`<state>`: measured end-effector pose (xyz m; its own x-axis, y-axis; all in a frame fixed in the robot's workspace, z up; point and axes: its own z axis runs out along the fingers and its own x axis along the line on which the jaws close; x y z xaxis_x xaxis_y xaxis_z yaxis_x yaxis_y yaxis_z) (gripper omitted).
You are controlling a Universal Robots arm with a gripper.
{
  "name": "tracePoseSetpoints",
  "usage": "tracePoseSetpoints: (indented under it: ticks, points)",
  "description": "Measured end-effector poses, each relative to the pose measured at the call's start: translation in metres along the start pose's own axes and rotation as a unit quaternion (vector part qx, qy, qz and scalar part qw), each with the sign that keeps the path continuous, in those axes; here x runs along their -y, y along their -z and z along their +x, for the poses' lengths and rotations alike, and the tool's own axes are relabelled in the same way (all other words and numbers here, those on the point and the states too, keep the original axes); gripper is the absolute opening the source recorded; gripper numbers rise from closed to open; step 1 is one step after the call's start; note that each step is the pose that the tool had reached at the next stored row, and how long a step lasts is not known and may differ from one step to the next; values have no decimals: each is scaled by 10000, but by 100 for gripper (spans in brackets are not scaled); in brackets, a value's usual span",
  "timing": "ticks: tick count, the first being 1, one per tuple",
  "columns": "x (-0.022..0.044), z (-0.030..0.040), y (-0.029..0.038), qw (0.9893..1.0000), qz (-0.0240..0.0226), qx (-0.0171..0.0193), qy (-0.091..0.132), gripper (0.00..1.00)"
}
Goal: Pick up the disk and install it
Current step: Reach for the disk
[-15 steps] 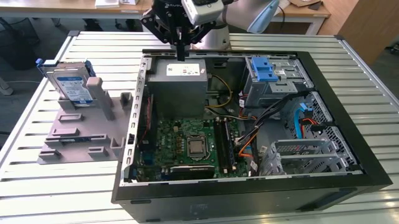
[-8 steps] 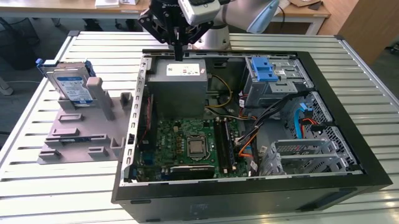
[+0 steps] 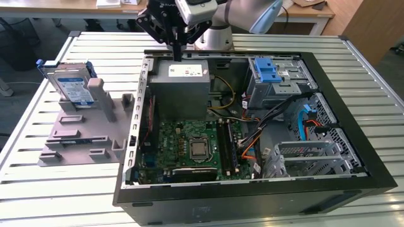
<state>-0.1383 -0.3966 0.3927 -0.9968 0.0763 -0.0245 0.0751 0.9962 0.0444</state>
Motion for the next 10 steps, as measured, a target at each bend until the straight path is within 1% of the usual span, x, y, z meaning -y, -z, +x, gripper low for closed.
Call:
tracePoseSetpoints:
  ticks: [4, 10]
  points:
    - [-12, 38, -2, 10000, 1, -1, 0, 11]
    - [-13, 96, -7, 10000, 0, 0, 0, 11]
